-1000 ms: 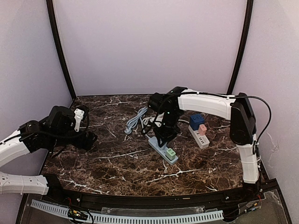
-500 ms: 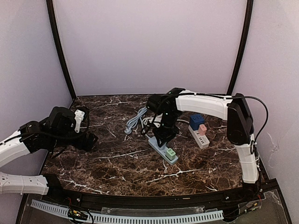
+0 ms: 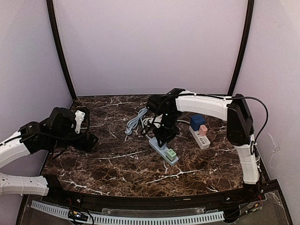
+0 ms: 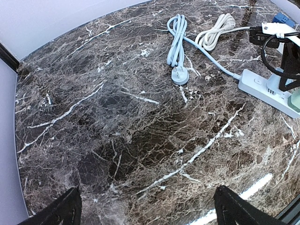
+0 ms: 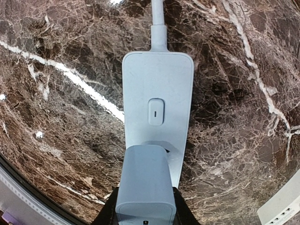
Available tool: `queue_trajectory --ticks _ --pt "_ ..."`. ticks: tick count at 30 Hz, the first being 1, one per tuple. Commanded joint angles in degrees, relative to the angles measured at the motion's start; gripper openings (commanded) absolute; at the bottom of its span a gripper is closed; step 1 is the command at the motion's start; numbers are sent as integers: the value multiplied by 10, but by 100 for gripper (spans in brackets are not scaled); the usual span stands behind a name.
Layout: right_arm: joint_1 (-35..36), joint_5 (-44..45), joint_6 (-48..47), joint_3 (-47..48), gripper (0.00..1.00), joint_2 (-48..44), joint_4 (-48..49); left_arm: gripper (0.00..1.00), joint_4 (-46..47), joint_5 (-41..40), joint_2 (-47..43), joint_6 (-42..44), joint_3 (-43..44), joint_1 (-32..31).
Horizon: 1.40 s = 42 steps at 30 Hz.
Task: Insert the plug
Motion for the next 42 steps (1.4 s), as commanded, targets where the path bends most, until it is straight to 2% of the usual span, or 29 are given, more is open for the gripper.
queue_trajectory --ticks 1,10,25,42 --pt "4 3 -7 12 0 8 5 99 -7 3 -6 -5 -12 4" --pt "5 12 -4 -12 0 11 10 99 -4 4 -4 -3 -12 4" --pt "27 63 20 19 0 36 -36 99 0 7 4 0 -8 4" --pt "31 94 44 15 0 59 -44 99 2 11 13 1 1 4"
